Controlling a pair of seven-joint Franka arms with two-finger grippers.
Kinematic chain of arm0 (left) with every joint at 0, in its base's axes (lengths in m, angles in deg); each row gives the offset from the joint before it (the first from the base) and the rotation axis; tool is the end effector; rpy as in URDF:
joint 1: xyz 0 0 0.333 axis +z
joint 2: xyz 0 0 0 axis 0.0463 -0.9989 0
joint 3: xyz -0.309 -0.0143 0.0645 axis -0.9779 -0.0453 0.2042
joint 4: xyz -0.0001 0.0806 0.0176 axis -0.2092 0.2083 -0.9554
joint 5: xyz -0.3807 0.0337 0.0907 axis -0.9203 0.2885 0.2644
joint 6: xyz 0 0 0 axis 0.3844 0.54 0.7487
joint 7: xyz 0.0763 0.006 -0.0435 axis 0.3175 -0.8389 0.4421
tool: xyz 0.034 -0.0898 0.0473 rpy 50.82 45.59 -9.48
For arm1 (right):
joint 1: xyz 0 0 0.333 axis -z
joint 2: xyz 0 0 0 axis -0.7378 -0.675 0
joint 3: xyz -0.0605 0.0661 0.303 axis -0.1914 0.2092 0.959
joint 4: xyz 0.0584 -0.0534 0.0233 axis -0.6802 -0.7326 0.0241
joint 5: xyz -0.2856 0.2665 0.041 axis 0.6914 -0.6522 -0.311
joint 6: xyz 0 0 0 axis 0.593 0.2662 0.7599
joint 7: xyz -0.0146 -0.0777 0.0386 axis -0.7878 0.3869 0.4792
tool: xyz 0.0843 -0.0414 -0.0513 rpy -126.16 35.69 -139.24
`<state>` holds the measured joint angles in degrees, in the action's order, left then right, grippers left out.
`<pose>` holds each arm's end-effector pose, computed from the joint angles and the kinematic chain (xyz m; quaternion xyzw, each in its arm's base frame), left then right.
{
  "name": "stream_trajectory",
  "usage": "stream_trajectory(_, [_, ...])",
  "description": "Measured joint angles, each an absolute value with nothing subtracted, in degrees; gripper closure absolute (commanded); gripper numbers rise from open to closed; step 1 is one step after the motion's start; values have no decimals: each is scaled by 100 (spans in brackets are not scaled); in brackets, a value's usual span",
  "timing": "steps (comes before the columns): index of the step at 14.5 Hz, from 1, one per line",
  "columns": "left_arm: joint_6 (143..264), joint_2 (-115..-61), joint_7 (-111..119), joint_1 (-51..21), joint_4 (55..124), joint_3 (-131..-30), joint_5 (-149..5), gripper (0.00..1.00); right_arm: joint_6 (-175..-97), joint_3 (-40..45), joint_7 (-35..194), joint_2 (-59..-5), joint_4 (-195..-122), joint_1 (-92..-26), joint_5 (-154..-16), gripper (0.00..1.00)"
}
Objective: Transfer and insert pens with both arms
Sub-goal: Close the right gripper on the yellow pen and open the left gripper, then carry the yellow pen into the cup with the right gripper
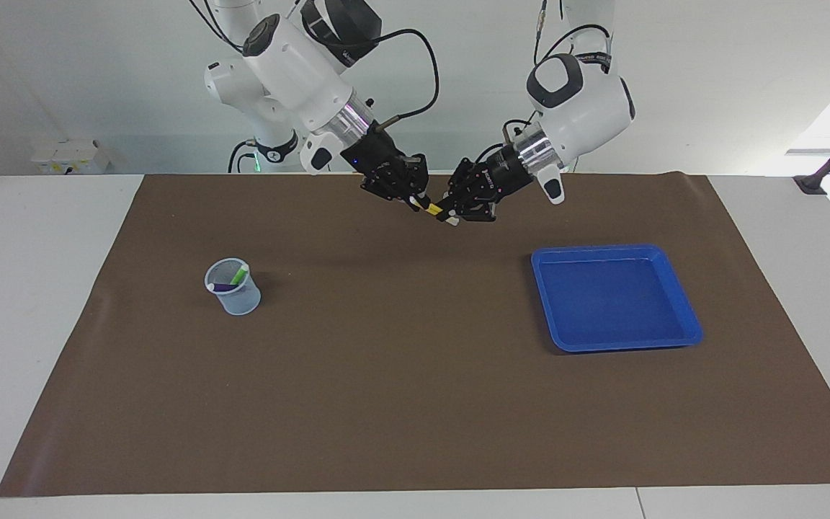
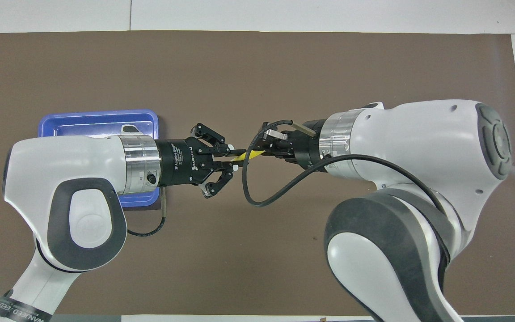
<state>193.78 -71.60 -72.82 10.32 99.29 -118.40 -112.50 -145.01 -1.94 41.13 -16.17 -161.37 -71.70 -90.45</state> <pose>0.4747 -0.2952 0.5048 0.5725 0.6877 -0.3157 0.3156 0.5201 0.2888 0.5624 -0.9317 0.1626 -0.0146 0.3245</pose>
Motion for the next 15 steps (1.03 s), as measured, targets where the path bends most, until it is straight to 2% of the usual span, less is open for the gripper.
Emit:
stream_trajectory(3, [19417, -7157, -7285, 1036, 9920, -11820, -11266, 0, -14353, -206, 4116, -1623, -16141, -7162, -9025, 100])
stream_trajectory(6, [19427, -7152, -7285, 1037, 9919, -11818, -11269, 0, -13653, -276, 4497, -1597, -16051, -6953, -8797, 100])
stream_trajectory(12, [19478, -7148, -7046, 1121, 9941, -11782, -11268, 0, -11640, -356, 7307, -1458, -15620, -5393, -8245, 100])
stream_trajectory(15, [19476, -7146, -6679, 1268, 9961, -11777, -11196, 0, -11155, -378, 9398, -1462, -15578, -4659, -7583, 100])
